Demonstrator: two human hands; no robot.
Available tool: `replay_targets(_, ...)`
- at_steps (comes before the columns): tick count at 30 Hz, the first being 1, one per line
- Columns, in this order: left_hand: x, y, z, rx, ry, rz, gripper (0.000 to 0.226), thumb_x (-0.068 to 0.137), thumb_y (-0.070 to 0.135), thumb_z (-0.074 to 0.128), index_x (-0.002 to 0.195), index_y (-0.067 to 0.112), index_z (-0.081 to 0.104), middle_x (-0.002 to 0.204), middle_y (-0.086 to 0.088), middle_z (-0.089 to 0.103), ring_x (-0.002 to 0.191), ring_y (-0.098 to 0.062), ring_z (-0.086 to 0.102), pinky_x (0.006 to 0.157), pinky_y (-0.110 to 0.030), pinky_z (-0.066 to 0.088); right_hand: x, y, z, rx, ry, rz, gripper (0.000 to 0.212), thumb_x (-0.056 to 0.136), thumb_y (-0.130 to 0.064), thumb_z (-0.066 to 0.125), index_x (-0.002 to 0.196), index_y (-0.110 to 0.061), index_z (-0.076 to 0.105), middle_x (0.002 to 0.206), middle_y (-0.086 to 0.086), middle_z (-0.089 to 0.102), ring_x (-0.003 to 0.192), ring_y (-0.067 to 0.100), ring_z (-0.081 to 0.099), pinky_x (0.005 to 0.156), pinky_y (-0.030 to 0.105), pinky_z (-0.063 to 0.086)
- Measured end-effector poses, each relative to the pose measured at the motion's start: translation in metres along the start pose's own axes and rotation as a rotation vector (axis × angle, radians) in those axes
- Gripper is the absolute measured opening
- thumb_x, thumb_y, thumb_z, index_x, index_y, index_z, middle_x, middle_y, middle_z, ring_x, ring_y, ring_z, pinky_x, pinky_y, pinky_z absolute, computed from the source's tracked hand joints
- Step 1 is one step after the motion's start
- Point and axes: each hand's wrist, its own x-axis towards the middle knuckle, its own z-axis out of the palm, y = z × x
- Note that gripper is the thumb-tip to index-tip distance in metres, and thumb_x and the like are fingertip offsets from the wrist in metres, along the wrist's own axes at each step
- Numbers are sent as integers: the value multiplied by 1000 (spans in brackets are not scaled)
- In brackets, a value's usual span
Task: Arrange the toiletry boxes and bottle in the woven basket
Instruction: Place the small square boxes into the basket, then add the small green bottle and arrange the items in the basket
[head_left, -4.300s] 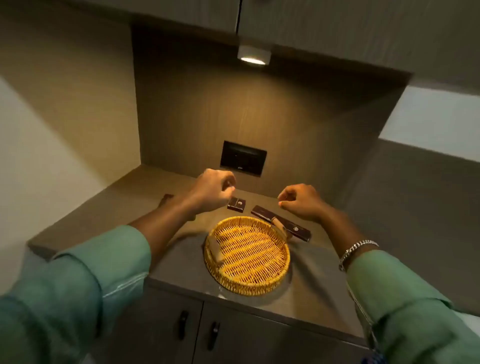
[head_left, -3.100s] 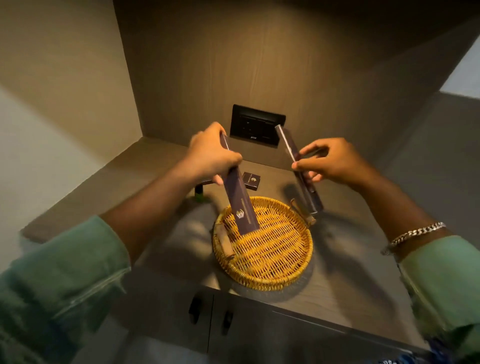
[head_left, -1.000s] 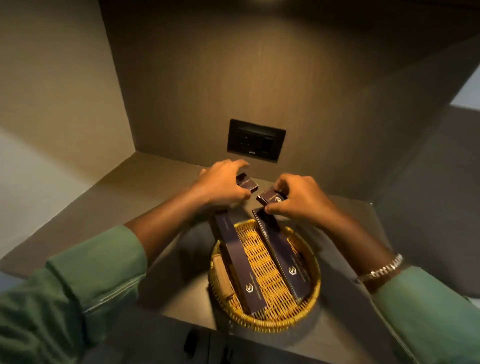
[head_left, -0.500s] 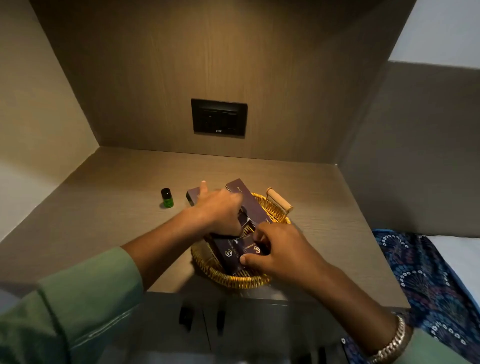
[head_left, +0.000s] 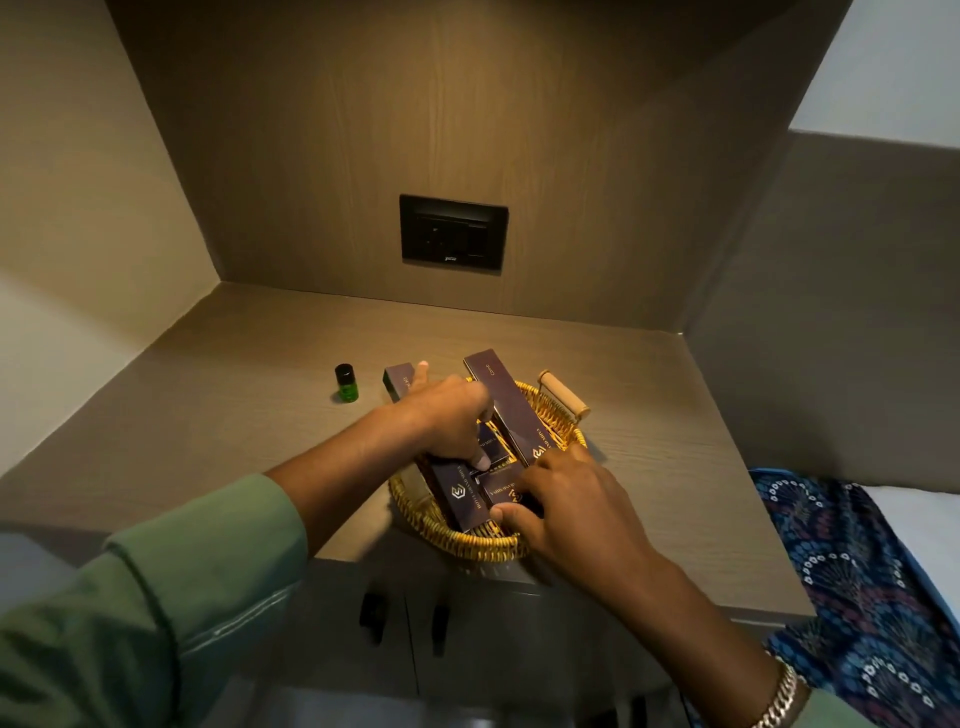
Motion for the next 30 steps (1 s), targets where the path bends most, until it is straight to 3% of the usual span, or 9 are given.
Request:
replay_targets(4, -1, 0, 0, 21, 12, 16, 65, 74, 45, 75, 129, 19, 54, 127, -8, 62, 129, -29, 45, 115, -63, 7, -4, 6, -2, 23, -3, -24, 39, 90, -53, 48, 110, -26, 68, 112, -4, 66, 104, 15, 48, 75, 27, 36)
replay_targets(7, -2, -1, -5, -34, 95, 28, 59, 75, 45, 74, 125, 19, 56, 112, -3, 65, 123, -28, 49, 116, -60, 8, -2, 8, -4, 48, -12, -42, 35, 90, -48, 51, 109, -26, 70, 109, -4, 66, 102, 14, 49, 76, 28, 40)
replay_targets(10, -8, -15, -17, -277, 302, 32, 44, 77, 41, 73, 115, 22, 59, 88, 11, 58, 106, -23, 58, 112, -56, 26, 0, 9, -7, 82, -34, -59, 32, 90, -46, 54, 108, -26, 71, 108, -3, 67, 102, 14, 51, 77, 28, 40)
replay_targets(13, -16, -52, -26, -501, 610, -42, 30, 82, 33, 69, 109, 21, 64, 100, 1, 65, 92, -16, 60, 80, -36, 52, 2, 12, -13, 143, -17, -63, 29, 88, -46, 56, 106, -27, 70, 108, -6, 68, 99, 11, 52, 79, 28, 45)
replay_targets(16, -26, -101, -22, -530, 825, -204, 26, 83, 10, 59, 106, 20, 65, 106, -5, 65, 96, -17, 58, 80, -35, 54, 7, 16, -23, 191, 33, -38, 26, 86, -45, 60, 103, -27, 69, 106, -9, 68, 94, 6, 53, 76, 24, 45)
replay_targets(19, -28, -135, -9, -627, 631, -366, 48, 77, 1, 60, 118, 26, 61, 123, -6, 58, 107, -17, 53, 69, -21, 49, 15, 18, -33, 242, 70, -42, 23, 85, -40, 65, 100, -24, 69, 107, -6, 69, 97, 9, 56, 76, 25, 46)
replay_targets(22, -21, -145, 5, -707, 355, -379, 49, 80, 4, 69, 123, 24, 58, 127, -6, 57, 97, -12, 56, 58, -16, 42, 24, 15, -37, 240, 93, -80, 21, 85, -37, 65, 99, -22, 69, 109, -4, 69, 100, 11, 57, 75, 27, 47)
replay_targets(26, -10, -145, 14, -665, 411, -386, 17, 83, 11, 69, 94, 23, 64, 97, -2, 64, 94, -19, 63, 60, -18, 45, 41, 23, -36, 150, 179, -96, 19, 85, -36, 64, 97, -22, 69, 109, -2, 68, 101, 15, 54, 77, 34, 45)
replay_targets(30, -6, -141, -7, -632, 593, -424, 21, 82, 17, 72, 103, 16, 66, 101, -5, 66, 95, -20, 62, 70, -27, 51, 58, 54, -31, 97, 210, 32, 20, 85, -31, 65, 102, -19, 69, 110, 4, 67, 101, 21, 54, 81, 38, 46)
